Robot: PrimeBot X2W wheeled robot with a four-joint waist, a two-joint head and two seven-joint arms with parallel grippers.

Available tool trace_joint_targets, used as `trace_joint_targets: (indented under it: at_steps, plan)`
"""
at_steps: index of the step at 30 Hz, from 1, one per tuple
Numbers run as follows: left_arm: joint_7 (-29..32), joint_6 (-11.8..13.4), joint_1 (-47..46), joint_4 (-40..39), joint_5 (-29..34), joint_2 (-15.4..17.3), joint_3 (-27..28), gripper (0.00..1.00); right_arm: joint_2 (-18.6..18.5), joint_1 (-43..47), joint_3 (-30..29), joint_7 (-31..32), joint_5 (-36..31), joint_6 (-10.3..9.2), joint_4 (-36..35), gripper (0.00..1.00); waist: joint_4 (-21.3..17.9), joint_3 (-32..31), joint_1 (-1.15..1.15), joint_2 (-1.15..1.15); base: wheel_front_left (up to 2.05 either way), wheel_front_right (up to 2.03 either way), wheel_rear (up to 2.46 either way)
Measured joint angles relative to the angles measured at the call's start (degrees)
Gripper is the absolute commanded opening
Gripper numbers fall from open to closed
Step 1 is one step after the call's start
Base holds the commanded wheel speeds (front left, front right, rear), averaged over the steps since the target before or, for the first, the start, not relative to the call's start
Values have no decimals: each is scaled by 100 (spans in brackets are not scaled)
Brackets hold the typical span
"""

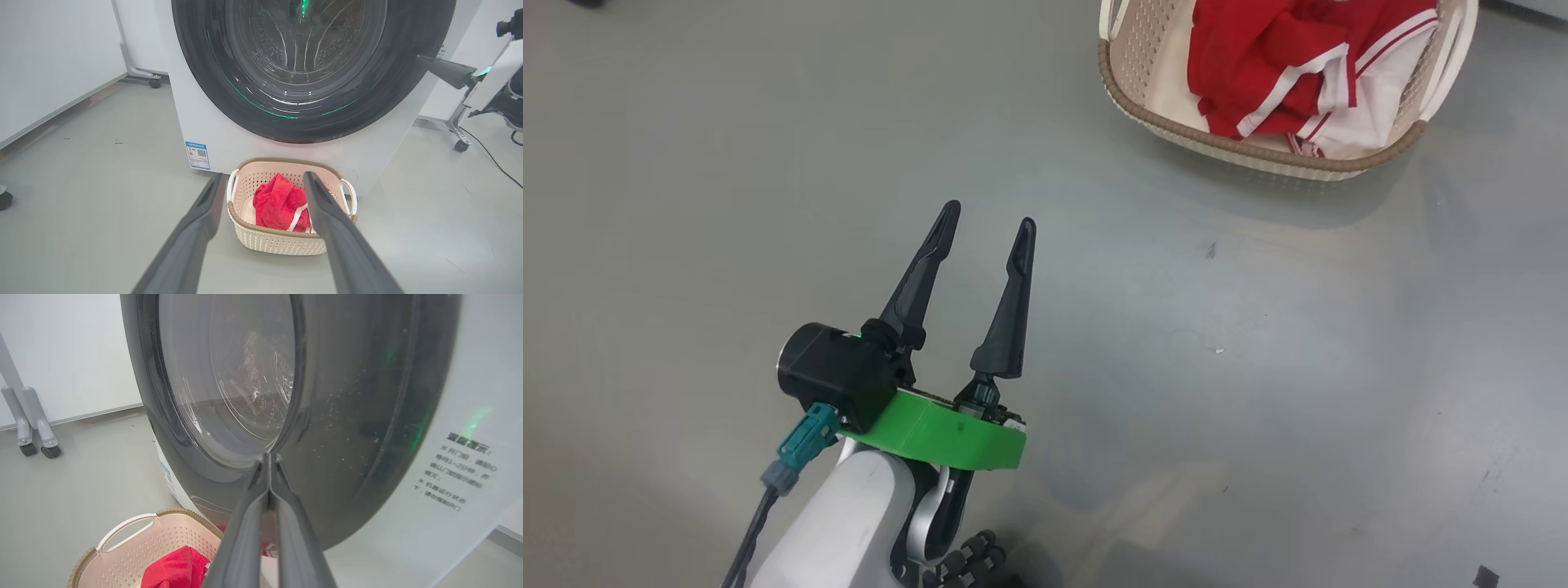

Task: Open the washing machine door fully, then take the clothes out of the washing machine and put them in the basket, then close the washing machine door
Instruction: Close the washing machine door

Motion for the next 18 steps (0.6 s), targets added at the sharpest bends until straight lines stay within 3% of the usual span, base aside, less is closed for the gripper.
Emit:
trace_joint_targets:
  at_steps: [9, 18]
  plan:
    - [0, -1, 1, 414, 450, 1, 172, 100, 389, 840, 45, -315, 323, 0, 144, 0, -369, -585, 0, 0, 0, 0, 0]
    - [0, -2, 104, 668, 504, 116, 459, 100, 688, 1483, -42, -365, 478, -1, 142, 0, -827, -1107, 0, 0, 0, 0, 0]
